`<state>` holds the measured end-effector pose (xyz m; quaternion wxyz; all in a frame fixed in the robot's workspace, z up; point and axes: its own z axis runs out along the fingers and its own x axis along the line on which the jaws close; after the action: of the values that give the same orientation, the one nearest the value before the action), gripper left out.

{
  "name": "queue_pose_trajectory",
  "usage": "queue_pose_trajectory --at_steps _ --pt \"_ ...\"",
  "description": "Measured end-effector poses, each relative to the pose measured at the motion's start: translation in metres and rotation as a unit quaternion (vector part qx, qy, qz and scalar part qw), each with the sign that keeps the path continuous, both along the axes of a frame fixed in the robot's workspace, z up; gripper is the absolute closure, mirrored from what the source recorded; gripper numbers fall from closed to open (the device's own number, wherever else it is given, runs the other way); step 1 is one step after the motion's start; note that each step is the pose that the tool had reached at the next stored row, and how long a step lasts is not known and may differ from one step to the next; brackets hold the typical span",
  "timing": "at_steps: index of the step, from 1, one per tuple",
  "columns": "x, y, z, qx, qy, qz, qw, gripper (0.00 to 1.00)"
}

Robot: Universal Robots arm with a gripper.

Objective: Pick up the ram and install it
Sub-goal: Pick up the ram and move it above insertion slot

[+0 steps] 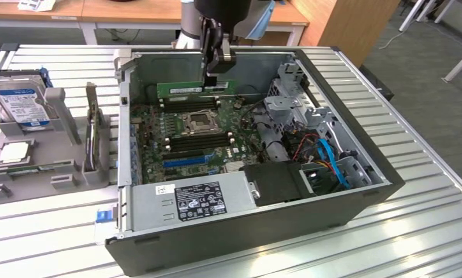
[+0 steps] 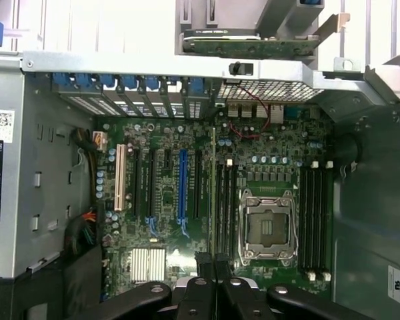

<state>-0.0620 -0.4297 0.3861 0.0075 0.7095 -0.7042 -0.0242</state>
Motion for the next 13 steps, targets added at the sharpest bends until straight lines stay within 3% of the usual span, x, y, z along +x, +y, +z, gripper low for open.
queue_pose_trajectory --at_steps 13 --pt "0.0004 0.0000 -0.0096 0.0000 0.0000 0.000 1.0000 0.88"
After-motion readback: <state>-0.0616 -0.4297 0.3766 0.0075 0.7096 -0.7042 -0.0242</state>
